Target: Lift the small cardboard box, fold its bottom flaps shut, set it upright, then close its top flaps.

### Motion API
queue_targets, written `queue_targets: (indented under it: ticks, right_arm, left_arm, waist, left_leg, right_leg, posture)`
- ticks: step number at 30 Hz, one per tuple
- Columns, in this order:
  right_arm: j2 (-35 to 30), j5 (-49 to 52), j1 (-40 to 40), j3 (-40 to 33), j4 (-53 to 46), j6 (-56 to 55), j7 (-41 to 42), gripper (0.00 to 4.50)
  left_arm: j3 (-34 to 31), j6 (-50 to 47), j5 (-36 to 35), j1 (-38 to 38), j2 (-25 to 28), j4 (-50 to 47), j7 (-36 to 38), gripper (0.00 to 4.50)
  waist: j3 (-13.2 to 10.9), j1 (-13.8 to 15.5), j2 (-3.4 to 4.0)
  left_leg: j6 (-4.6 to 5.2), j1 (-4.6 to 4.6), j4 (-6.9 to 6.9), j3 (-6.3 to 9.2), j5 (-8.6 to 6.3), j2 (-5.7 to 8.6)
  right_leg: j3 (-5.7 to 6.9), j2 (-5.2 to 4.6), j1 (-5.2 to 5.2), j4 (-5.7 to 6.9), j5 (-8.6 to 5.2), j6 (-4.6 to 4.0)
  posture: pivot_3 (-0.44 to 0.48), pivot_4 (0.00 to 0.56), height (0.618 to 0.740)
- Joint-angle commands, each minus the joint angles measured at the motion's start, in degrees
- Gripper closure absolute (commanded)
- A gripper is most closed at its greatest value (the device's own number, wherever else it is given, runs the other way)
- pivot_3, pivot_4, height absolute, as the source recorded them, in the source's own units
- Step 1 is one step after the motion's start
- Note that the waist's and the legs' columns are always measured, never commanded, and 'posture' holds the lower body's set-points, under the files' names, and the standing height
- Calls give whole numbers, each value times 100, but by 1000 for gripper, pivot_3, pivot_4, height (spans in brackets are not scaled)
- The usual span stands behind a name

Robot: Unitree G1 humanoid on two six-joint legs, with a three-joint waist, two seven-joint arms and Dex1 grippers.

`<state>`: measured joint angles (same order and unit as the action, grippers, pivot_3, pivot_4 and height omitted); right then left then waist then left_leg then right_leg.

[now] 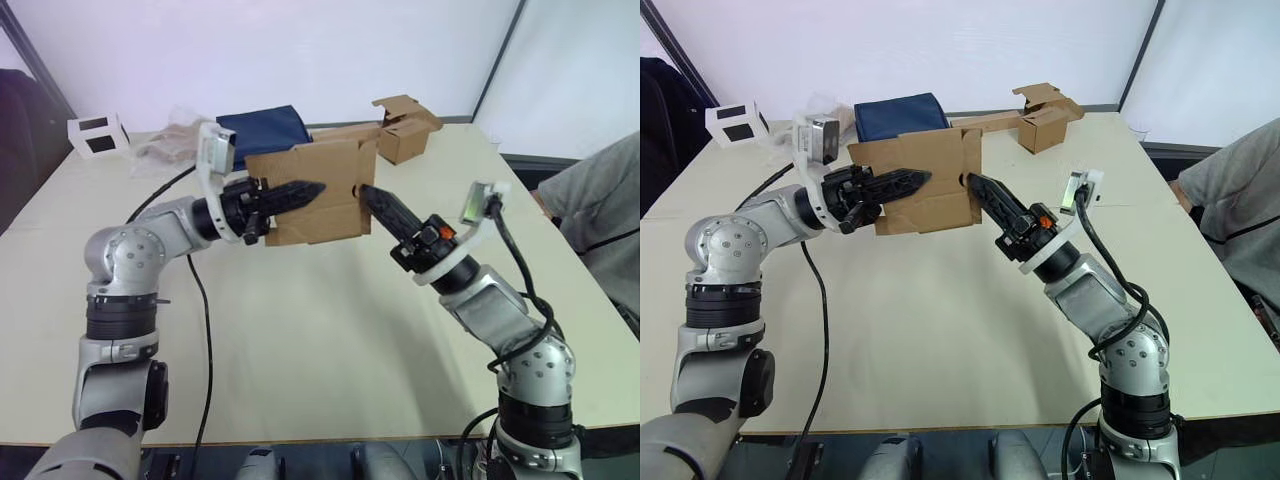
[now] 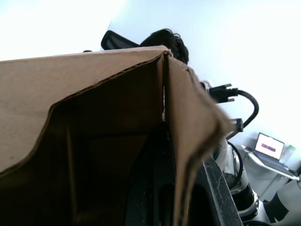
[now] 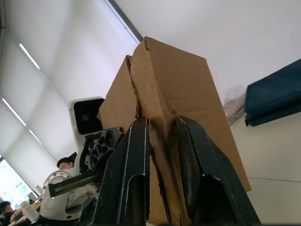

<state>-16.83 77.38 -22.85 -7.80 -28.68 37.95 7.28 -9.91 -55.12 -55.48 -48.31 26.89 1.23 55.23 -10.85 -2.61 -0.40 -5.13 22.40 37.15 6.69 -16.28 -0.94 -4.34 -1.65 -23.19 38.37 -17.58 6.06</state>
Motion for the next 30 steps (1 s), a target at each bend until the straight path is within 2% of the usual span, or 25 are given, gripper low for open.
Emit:
queue_targets:
  ticks: [1, 30]
  right_arm:
    - [-56, 391, -145, 170, -466, 118, 78, 3632]
    - [-353, -497, -115, -61, 133, 32, 85, 3632]
  left_arm:
    - [107, 88, 79, -77, -12, -48, 35, 4500]
    - [-107, -98, -253, 11, -24, -251, -2, 4500]
  waist:
    - [0, -1, 0]
    - [0, 0, -1]
  left_leg:
    - [0, 0, 0, 0, 0, 0]
    - [0, 0, 0, 0, 0, 0]
  right_leg:
    - [0, 0, 0, 0, 0, 0]
    - [0, 1, 0, -1, 0, 0]
  posture:
    - [0, 150, 740]
    - [0, 150, 740]
